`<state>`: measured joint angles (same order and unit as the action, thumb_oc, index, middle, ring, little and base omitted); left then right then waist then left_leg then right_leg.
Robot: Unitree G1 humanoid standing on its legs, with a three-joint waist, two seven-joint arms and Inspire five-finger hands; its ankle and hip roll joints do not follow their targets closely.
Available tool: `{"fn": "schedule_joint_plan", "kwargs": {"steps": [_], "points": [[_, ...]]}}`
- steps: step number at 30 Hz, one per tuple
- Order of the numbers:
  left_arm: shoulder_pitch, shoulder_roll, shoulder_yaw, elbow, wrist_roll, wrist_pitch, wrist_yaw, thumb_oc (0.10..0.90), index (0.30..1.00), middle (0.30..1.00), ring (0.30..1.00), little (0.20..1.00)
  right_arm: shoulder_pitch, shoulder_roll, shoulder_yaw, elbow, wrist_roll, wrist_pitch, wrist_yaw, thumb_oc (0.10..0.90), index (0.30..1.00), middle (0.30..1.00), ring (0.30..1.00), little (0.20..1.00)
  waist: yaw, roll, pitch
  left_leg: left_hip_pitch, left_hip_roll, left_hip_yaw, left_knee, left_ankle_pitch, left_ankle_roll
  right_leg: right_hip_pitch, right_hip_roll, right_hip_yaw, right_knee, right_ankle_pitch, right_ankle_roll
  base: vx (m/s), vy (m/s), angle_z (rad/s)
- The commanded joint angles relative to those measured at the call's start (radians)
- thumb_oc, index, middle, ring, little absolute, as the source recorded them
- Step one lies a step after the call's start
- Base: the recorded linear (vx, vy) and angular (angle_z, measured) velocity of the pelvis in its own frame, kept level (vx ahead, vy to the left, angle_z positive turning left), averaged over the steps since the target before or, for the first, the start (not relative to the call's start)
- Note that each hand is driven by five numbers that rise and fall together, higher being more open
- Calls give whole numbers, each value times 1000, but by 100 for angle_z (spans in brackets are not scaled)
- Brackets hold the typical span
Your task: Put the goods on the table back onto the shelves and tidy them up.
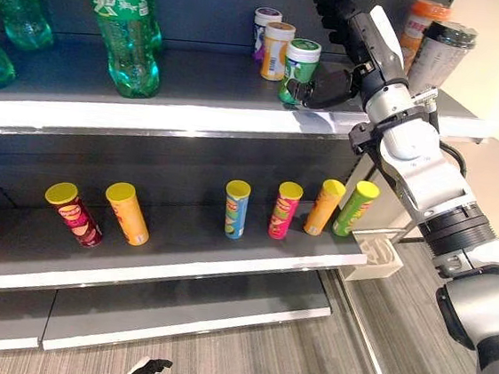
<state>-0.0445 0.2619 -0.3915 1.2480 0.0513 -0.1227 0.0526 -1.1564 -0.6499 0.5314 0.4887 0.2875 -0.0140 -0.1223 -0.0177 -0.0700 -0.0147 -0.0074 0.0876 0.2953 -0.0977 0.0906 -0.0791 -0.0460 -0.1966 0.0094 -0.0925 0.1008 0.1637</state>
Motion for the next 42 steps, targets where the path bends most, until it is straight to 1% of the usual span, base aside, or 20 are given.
{"fn": "schedule_joint_plan", "kwargs": {"steps": [1,5,12,13,16,18,24,25,26,27,28,29,32,33,34,36,38,40,41,42], "points": [[-61,32,-29,48,18,-11,4,800,900,900,900,900,-124,-69,-90,-27,-30,-73,-74,800,900,900,900,900,54,-16,15,87,6,-37,10,-156,-13,30,-73,17,5,79,60,0,0,0],[-60,31,-22,43,22,-12,7,800,900,900,900,900,-93,-87,-110,-68,-28,-86,-83,800,900,900,900,900,54,-15,20,87,6,-37,10,-156,-13,30,-71,15,5,74,59,0,0,0],[-50,18,14,43,33,-7,16,800,900,900,900,900,78,-189,-220,-358,15,-152,-76,800,900,900,900,900,37,-14,27,89,11,-29,10,-157,-15,27,-66,21,8,70,58,0,0,0],[-49,11,29,44,40,-7,15,800,900,900,900,900,146,-237,-269,-461,39,-184,-64,800,900,900,900,900,24,-12,30,88,12,-25,10,-158,-15,23,-64,23,10,72,60,0,0,0],[-44,6,31,44,53,-8,15,800,900,900,900,900,266,-282,-351,-562,65,-207,-48,800,900,900,900,900,15,-17,29,89,14,-18,10,-159,-16,17,-62,28,10,73,61,5,2,-1],[-42,-7,46,42,68,-10,16,800,900,900,900,900,416,-335,-451,-655,97,-241,-40,800,900,900,900,900,-11,-19,30,92,16,-6,10,-161,-14,9,-59,36,10,79,64,11,6,-15],[-40,-17,46,38,88,-16,19,800,900,900,900,900,664,-346,-647,-784,146,-289,-21,800,900,900,900,900,-39,-34,24,105,21,27,10,-169,-10,-9,-53,64,10,99,75,11,18,-22],[-39,-22,54,35,90,-19,16,800,900,900,900,900,772,-346,-729,-812,177,-306,-9,800,900,900,900,900,-63,-40,25,111,23,41,10,-172,-8,-18,-50,78,12,114,80,7,18,-28],[-39,-20,49,35,91,-19,16,800,900,900,900,900,785,-345,-741,-817,179,-306,-7,800,900,900,900,900,-58,-42,24,111,23,42,10,-172,-8,-18,-50,79,12,114,81,24,28,-24],[-33,-20,65,34,94,-25,14,800,900,900,900,900,887,-349,-830,-839,214,-326,15,800,900,900,900,900,-87,-47,25,117,24,55,10,-175,-6,-26,-47,94,15,132,86,17,17,-23],[-33,-17,56,34,94,-25,14,800,900,900,900,900,911,-346,-852,-848,218,-326,19,800,900,900,900,900,-76,-50,24,117,24,57,10,-176,-6,-27,-47,96,15,133,86,46,29,-16],[-24,-18,69,37,101,-30,11,800,900,900,900,900,1033,-329,-961,-869,263,-346,47,800,900,900,900,900,-108,-53,27,128,27,70,10,-186,-4,-28,-43,110,21,152,92,26,21,-17],[-12,-15,72,38,128,-41,1,800,900,900,900,900,1224,-274,-1148,-888,247,-353,47,800,900,900,900,900,-148,-53,25,135,25,85,10,-193,0,-37,-44,132,37,181,96,48,48,-18],[-12,-14,65,38,128,-41,1,800,900,900,900,900,1237,-268,-1161,-896,249,-352,47,800,900,900,900,900,-140,-57,22,129,23,86,10,-186,0,-44,-46,135,38,186,96,68,74,-12],[-3,-12,44,32,175,-49,-17,800,900,900,900,900,1345,-206,-1292,-904,216,-351,43,800,900,900,900,900,-187,-46,24,135,23,90,10,-199,3,-48,-46,150,49,211,98,26,41,-24],[-2,-6,32,27,189,-52,-23,800,900,900,900,900,1380,-182,-1335,-902,205,-353,32,800,900,900,900,900,-195,-45,20,129,20,91,10,-194,5,-56,-47,161,52,227,98,66,66,-21],[-8,-3,-24,4,234,-59,-52,800,900,900,900,900,1440,-123,-1444,-888,172,-362,-19,800,900,900,900,900,-266,-30,17,124,13,109,10,-210,11,-75,-42,201,50,282,98,72,91,-13],[-33,-3,-62,-12,254,-59,-61,800,900,900,900,900,1444,-93,-1472,-884,164,-372,-53,800,900,900,900,900,-318,-25,19,112,10,135,10,-214,18,-99,-29,233,35,310,98,-57,76,-39],[-62,5,-99,-38,273,-59,-61,800,900,900,900,900,1435,-75,-1470,-875,125,-370,-93,800,900,900,900,900,-354,-18,22,103,10,159,10,-238,25,-137,-3,250,20,346,98,-139,92,-63],[-87,16,-117,-54,279,-52,-64,800,900,900,900,900,1419,-66,-1450,-868,62,-356,-137,800,900,900,900,900,-362,-16,28,90,22,206,10,-236,29,-177,16,229,12,358,98,-162,52,-78]]}}
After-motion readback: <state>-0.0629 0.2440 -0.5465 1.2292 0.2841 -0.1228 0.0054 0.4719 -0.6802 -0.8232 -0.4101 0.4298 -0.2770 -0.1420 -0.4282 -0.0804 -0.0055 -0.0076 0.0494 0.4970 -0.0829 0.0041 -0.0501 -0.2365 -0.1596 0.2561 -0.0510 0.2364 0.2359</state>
